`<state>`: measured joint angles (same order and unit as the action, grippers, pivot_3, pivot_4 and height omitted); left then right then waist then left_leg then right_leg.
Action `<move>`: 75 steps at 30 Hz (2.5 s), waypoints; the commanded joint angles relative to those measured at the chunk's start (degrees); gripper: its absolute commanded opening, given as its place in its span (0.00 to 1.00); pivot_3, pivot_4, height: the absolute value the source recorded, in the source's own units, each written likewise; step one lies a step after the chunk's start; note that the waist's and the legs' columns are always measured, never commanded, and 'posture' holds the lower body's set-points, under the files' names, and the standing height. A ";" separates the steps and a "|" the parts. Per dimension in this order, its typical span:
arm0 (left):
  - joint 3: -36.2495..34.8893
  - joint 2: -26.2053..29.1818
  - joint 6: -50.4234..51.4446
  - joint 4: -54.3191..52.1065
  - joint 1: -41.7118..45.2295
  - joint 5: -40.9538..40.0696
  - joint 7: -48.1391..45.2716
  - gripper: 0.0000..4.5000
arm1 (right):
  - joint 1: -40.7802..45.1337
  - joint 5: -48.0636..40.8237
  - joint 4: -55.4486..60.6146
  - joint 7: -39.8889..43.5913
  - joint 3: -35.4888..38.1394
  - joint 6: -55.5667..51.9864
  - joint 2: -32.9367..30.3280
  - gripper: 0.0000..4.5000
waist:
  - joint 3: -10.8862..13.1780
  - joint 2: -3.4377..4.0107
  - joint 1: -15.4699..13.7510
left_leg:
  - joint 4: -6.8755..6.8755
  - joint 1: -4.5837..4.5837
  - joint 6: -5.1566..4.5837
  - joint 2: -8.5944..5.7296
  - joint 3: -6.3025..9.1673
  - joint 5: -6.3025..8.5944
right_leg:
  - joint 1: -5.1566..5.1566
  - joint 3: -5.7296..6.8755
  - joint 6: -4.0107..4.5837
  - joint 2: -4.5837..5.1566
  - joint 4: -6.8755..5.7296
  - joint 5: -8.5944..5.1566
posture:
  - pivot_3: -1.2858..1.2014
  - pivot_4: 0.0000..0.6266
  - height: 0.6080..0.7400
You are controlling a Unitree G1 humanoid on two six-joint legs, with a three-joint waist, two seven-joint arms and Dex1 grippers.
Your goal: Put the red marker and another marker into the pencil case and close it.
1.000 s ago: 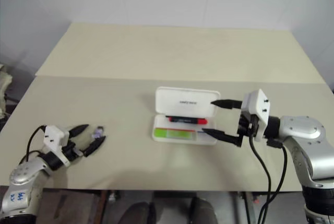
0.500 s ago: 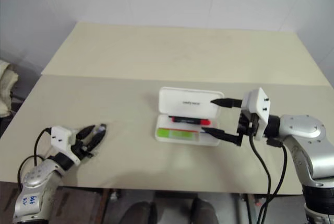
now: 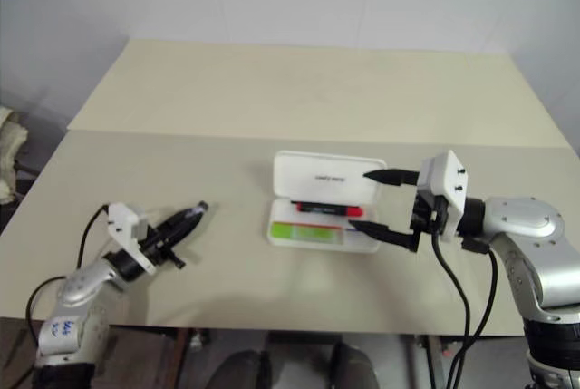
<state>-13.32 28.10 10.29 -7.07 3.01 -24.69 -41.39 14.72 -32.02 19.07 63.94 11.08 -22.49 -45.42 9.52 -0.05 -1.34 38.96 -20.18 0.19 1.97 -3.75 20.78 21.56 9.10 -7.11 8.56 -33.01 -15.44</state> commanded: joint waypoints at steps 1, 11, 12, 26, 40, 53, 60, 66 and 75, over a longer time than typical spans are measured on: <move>-0.36 3.82 0.43 -1.69 2.91 -2.56 -5.40 0.08 | -0.77 -0.47 0.83 0.42 1.13 1.08 -1.13 1.00 | 0.00 -0.01 0.01 | 0.00 0.00 0.00 -0.01 -0.02 0.00 | 0.00 -0.01 0.00 0.00 0.00 0.00 | 0.52 0.24 1.00; 8.51 10.10 5.89 0.52 18.95 -4.53 -20.44 0.08 | -8.31 -2.53 -2.28 7.39 10.11 4.34 -6.04 1.00 | 0.04 0.01 -0.60 | 0.02 -0.06 -0.01 -0.08 0.00 0.00 | -0.02 -0.02 -0.01 0.01 0.06 0.00 | 0.52 0.24 1.00; 9.35 9.80 6.14 0.88 20.22 -4.39 -21.11 0.08 | -8.96 -2.70 -2.44 7.90 10.84 4.56 -6.50 1.00 | 0.05 -0.01 -0.55 | 0.02 -0.06 -0.01 -0.07 0.00 0.00 | -0.02 0.00 -0.01 0.00 0.07 0.00 | 0.52 0.24 1.00; 25.33 -1.95 10.24 2.56 32.57 1.37 -20.97 0.08 | -22.35 -2.57 3.28 4.06 20.20 4.18 -5.98 1.00 | 0.13 -0.15 -0.60 | 0.07 -0.02 -0.01 -0.06 -0.08 -0.03 | -0.07 -0.04 -0.03 -0.02 0.08 0.01 | 0.52 0.24 1.00; 36.03 -15.25 4.55 16.81 38.60 14.20 -16.78 0.08 | -28.34 -4.69 10.32 -0.88 23.09 2.57 -4.81 1.00 | 0.14 -0.18 -1.79 | 0.14 -0.05 -0.04 -0.08 -0.06 -0.06 | -0.09 -0.05 -0.03 -0.02 0.15 0.01 | 0.52 0.24 1.00; 38.12 -22.62 0.00 25.11 40.82 19.19 -16.04 0.08 | -29.45 -4.96 14.60 -5.67 22.41 2.08 -3.02 1.00 | 0.14 -0.18 -1.79 | 0.15 -0.06 -0.07 -0.08 -0.03 -0.07 | -0.09 -0.03 -0.03 -0.02 0.15 0.01 | 0.52 0.24 1.00; 37.88 -26.04 -3.10 31.12 42.90 20.94 -15.27 0.08 | -30.64 -5.69 16.60 -7.13 23.54 1.39 -2.80 1.00 | 0.15 -0.18 -1.83 | 0.14 -0.08 -0.07 -0.08 -0.01 -0.07 | -0.09 -0.01 -0.03 -0.02 0.18 0.01 | 0.52 0.24 1.00; 37.38 -28.73 -5.93 36.72 45.10 22.23 -13.95 0.08 | -31.67 -6.42 18.80 -8.91 24.39 0.63 -2.55 1.00 | 0.15 -0.19 -1.84 | 0.14 -0.09 -0.08 -0.09 -0.01 -0.07 | -0.08 -0.01 -0.03 -0.01 0.18 0.01 | 0.52 0.24 1.00; 36.73 -30.64 -9.47 42.81 47.37 23.09 -14.15 0.08 | -33.18 -7.47 21.19 -10.65 26.40 -0.55 -2.41 1.00 | 0.15 -0.19 -1.85 | 0.14 -0.09 -0.08 -0.09 0.01 -0.07 | -0.08 -0.01 -0.03 -0.01 0.18 0.01 | 0.52 0.24 1.00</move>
<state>23.86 -1.61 2.24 35.72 48.98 -1.85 -55.17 -18.53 -38.23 38.28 53.91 34.67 -23.01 -48.14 9.67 -0.25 -3.20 39.11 -20.27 0.11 1.88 -3.74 20.71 21.48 9.09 -7.14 8.55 -32.83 -15.43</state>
